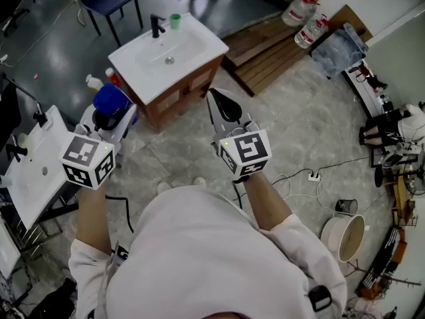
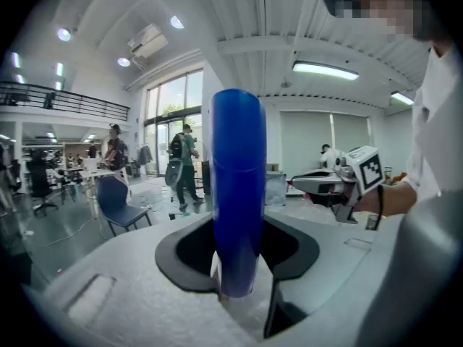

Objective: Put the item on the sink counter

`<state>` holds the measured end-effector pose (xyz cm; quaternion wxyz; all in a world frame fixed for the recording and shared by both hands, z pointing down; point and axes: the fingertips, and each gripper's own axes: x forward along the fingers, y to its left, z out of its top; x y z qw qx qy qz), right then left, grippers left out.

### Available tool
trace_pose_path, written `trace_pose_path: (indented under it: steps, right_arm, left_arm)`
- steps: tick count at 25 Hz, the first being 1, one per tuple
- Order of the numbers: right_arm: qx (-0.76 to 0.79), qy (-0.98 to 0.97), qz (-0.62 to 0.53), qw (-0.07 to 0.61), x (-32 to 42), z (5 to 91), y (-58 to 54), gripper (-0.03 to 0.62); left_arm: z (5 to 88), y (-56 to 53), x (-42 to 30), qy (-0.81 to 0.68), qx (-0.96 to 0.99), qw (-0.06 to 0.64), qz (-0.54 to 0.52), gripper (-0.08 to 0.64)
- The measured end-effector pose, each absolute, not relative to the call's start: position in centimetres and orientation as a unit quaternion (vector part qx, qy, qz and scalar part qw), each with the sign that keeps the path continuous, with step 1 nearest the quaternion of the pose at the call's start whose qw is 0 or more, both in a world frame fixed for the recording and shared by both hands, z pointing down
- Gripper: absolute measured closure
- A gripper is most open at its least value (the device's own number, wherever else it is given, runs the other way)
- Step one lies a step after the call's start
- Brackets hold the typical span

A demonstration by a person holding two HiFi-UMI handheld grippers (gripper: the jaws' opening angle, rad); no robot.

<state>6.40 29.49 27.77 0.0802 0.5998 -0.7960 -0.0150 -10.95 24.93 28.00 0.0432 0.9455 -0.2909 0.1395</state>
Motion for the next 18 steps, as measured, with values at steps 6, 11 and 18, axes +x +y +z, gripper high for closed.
trace_pose_path:
  steps: [6, 11, 18]
  right_arm:
    - [0.624, -0.777, -0.011, 0.079, 6.2, 28.4, 28.0, 0.588]
    - [0.63, -0.771, -0.005, 0.093, 5.7, 29.5, 26.8, 0.588]
    - [0.641, -0.761, -0.004, 0.101, 4.4, 30.2, 24.9, 0.589]
  left_arm:
    - [29.8, 22.6, -11.4, -0.377, 0.915, 0.073, 0.12, 0.402]
    - [30.0, 20.1, -12.7, -0.396, 0.908, 0.079, 0.11, 0.402]
    - [30.6, 17.4, -14.6, -0.388, 0.912, 0.071, 0.11, 0.401]
